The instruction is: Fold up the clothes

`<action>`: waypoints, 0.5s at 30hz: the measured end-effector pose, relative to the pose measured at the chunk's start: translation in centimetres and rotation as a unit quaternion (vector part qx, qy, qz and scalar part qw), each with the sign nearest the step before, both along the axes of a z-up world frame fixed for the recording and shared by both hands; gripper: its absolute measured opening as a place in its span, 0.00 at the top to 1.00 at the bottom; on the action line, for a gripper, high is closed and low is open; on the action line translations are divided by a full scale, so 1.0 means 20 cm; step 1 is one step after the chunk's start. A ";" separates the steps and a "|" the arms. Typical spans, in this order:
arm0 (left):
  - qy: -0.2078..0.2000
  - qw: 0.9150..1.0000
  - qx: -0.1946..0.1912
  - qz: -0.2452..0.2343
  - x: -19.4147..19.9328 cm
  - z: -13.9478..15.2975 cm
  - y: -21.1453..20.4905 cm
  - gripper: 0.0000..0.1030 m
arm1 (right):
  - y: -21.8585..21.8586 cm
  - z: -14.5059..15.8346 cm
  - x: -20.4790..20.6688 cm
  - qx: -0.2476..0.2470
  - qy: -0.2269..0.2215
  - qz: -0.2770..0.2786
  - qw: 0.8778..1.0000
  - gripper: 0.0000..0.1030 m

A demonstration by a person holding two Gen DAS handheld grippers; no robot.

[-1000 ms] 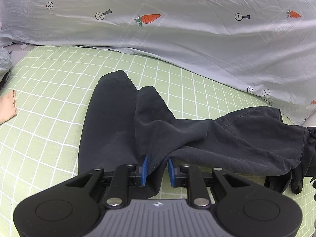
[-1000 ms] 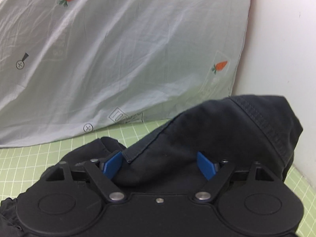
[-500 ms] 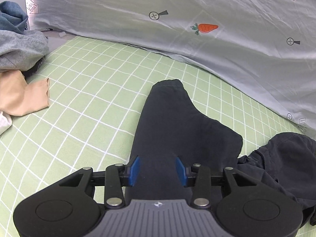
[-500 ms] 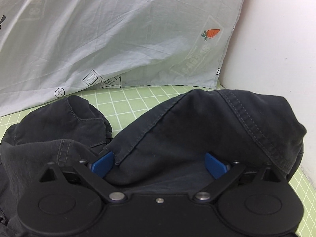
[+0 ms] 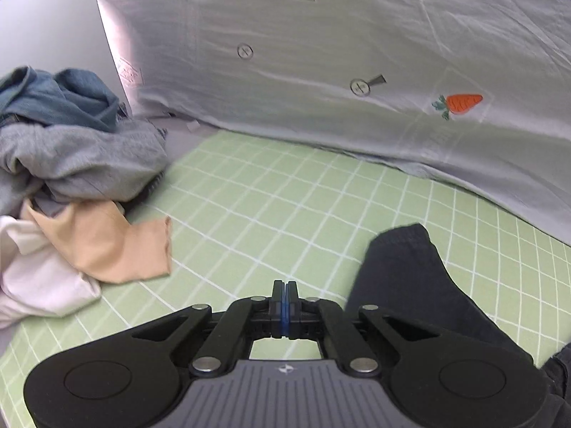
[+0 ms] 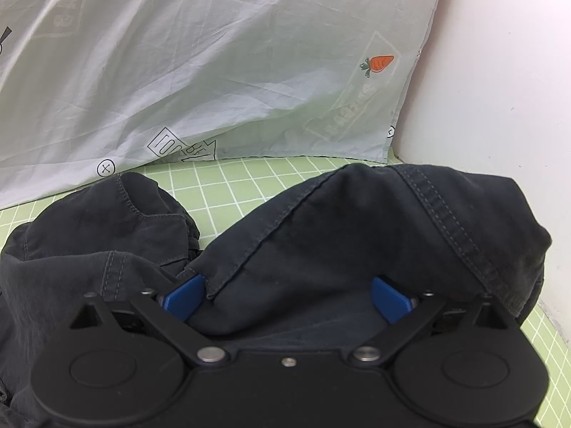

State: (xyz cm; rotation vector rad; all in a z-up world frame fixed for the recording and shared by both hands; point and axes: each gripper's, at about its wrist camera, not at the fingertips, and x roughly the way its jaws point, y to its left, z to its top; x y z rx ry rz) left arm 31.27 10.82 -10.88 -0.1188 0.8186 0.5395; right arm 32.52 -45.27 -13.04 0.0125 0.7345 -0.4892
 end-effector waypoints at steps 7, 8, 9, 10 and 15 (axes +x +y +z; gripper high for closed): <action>0.032 0.990 -0.118 -0.067 0.01 -0.14 0.05 0.91 | 0.01 0.00 0.00 -0.002 -0.007 -0.012 1.000 0.01; 0.049 0.989 -0.114 -0.077 0.02 -0.19 0.01 0.83 | 0.01 0.00 0.00 -0.002 -0.006 -0.011 1.000 0.01; 0.061 0.988 -0.116 -0.082 0.03 -0.23 -0.01 0.79 | 0.01 0.00 0.00 -0.002 -0.004 -0.011 1.000 0.01; 0.066 0.986 -0.126 -0.082 0.03 -0.26 -0.03 0.78 | 0.00 0.00 0.00 -0.001 -0.004 -0.010 1.000 0.01; 0.060 0.983 -0.171 -0.042 0.01 -0.32 -0.02 0.59 | 0.00 0.00 -0.01 0.001 -0.006 -0.012 1.000 0.01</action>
